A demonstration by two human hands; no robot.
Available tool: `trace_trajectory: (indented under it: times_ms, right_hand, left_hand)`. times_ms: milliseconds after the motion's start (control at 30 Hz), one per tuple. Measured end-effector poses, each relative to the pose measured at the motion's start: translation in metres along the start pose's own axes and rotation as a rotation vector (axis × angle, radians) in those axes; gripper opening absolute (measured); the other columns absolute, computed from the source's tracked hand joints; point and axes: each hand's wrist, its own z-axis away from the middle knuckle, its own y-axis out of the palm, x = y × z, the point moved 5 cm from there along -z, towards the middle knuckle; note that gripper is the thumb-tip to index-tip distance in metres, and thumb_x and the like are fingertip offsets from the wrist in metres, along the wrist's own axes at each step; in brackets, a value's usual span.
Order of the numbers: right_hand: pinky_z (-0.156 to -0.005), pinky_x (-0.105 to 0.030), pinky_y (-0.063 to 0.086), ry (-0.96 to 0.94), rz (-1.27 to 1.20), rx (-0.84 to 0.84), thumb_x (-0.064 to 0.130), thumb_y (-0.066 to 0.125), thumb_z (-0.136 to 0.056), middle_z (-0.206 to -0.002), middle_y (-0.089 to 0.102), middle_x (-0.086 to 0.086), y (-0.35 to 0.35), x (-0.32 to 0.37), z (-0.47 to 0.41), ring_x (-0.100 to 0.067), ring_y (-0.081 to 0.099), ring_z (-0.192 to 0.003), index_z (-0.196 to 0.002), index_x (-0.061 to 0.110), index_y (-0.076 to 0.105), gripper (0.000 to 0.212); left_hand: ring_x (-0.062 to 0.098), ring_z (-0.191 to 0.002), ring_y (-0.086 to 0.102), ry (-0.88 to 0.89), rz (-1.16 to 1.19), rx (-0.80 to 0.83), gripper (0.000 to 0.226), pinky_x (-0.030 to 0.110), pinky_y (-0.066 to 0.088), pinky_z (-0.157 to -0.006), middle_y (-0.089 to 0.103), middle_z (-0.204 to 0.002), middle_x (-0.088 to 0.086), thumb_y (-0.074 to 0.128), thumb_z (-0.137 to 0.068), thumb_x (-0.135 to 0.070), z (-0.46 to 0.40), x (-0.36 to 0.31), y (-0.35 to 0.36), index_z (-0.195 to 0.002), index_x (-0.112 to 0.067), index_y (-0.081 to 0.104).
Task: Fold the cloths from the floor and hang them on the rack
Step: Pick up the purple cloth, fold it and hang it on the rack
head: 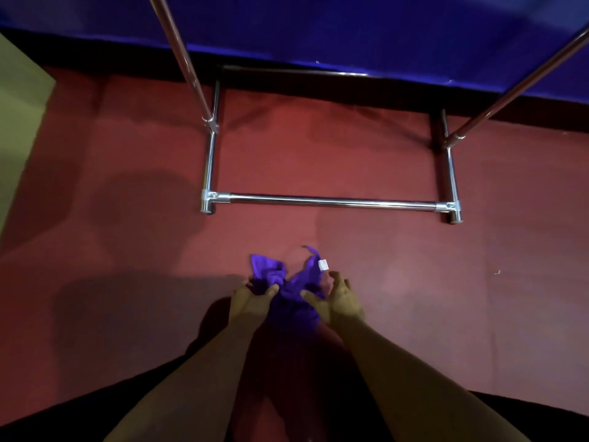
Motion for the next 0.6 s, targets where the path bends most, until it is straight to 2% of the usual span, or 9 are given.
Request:
trace_trajectory:
  times_ms: [67,133,167,267,333,433,467,533,600]
  right_hand:
    - [-0.100,-0.040,0.046,0.046,-0.086,0.003,0.059,0.079,-0.074,-0.133,0.054,-0.009,0.014,-0.005,-0.007,-0.031,0.058,-0.124,-0.142,0.021,0.043,0.086]
    - [-0.099,-0.039,0.049,0.094,-0.180,-0.003,0.056,0.083,-0.071,-0.126,0.058,-0.010,0.026,-0.009,-0.013,-0.030,0.061,-0.118,-0.135,0.018,0.049,0.082]
    - [-0.099,-0.039,0.050,0.121,-0.222,-0.006,0.055,0.084,-0.069,-0.124,0.060,-0.009,0.031,-0.011,-0.017,-0.030,0.061,-0.116,-0.133,0.017,0.051,0.081]
    - [-0.090,-0.034,0.052,0.202,-0.356,-0.002,0.049,0.087,-0.070,-0.115,0.064,-0.005,0.040,-0.013,-0.027,-0.023,0.065,-0.104,-0.123,0.015,0.055,0.071]
    - [-0.072,-0.020,0.053,0.230,-0.502,0.035,0.032,0.088,-0.076,-0.097,0.067,0.000,0.042,-0.010,-0.029,-0.011,0.067,-0.083,-0.103,0.016,0.058,0.043]
    - [-0.055,-0.011,0.051,0.200,-0.605,0.079,0.019,0.083,-0.083,-0.079,0.070,0.001,0.044,-0.005,-0.033,0.004,0.065,-0.057,-0.080,0.017,0.067,0.016]
    - [-0.058,-0.014,0.054,0.208,-0.612,0.093,0.026,0.083,-0.082,-0.082,0.073,-0.003,0.046,-0.005,-0.035,0.001,0.067,-0.061,-0.081,0.013,0.071,0.018]
    - [-0.075,-0.031,0.062,0.259,-0.592,0.150,0.054,0.085,-0.068,-0.094,0.077,-0.011,0.046,-0.001,-0.033,-0.016,0.074,-0.081,-0.091,0.008,0.076,0.053]
    - [-0.082,-0.047,0.061,0.307,-0.598,0.169,0.072,0.082,-0.053,-0.097,0.076,-0.013,0.045,-0.006,-0.035,-0.029,0.074,-0.088,-0.095,0.005,0.075,0.079]
  left_hand:
    - [0.023,-0.093,0.072,-0.042,0.054,-0.001,0.046,0.032,0.055,-0.082,0.076,-0.089,0.004,0.082,-0.070,-0.052,-0.023,0.027,0.015,-0.094,-0.013,0.074]
    - [0.026,-0.096,0.071,-0.080,0.071,-0.071,0.072,0.039,0.057,-0.087,0.075,-0.092,0.005,0.076,-0.053,-0.077,-0.039,0.047,0.024,-0.095,-0.018,0.073]
    - [0.028,-0.093,0.072,-0.099,0.137,-0.082,0.078,0.044,0.058,-0.085,0.076,-0.091,0.006,0.077,-0.048,-0.079,-0.045,0.056,0.028,-0.094,-0.016,0.073]
    - [0.029,-0.081,0.074,-0.163,0.344,-0.101,0.070,0.049,0.062,-0.076,0.076,-0.085,0.015,0.085,-0.044,-0.058,-0.043,0.051,0.037,-0.090,-0.007,0.073]
    - [0.027,-0.081,0.074,-0.209,0.410,-0.071,0.069,0.047,0.062,-0.076,0.076,-0.089,0.014,0.089,-0.047,-0.057,-0.027,0.030,0.036,-0.095,-0.009,0.074]
    - [0.027,-0.088,0.074,-0.270,0.478,0.066,0.033,0.039,0.060,-0.080,0.077,-0.094,0.009,0.087,-0.075,-0.033,-0.017,0.017,0.047,-0.098,-0.012,0.076]
    - [0.028,-0.093,0.074,-0.266,0.493,0.097,0.029,0.042,0.060,-0.087,0.077,-0.098,0.011,0.085,-0.078,-0.027,-0.018,0.015,0.051,-0.101,-0.011,0.076]
    - [0.028,-0.097,0.074,-0.235,0.507,0.145,0.028,0.046,0.057,-0.094,0.077,-0.102,0.011,0.082,-0.082,-0.022,-0.013,0.005,0.053,-0.105,-0.008,0.077]
    - [0.026,-0.097,0.073,-0.198,0.487,0.142,0.024,0.041,0.057,-0.093,0.076,-0.104,0.010,0.078,-0.085,-0.018,-0.008,-0.005,0.051,-0.107,-0.008,0.076]
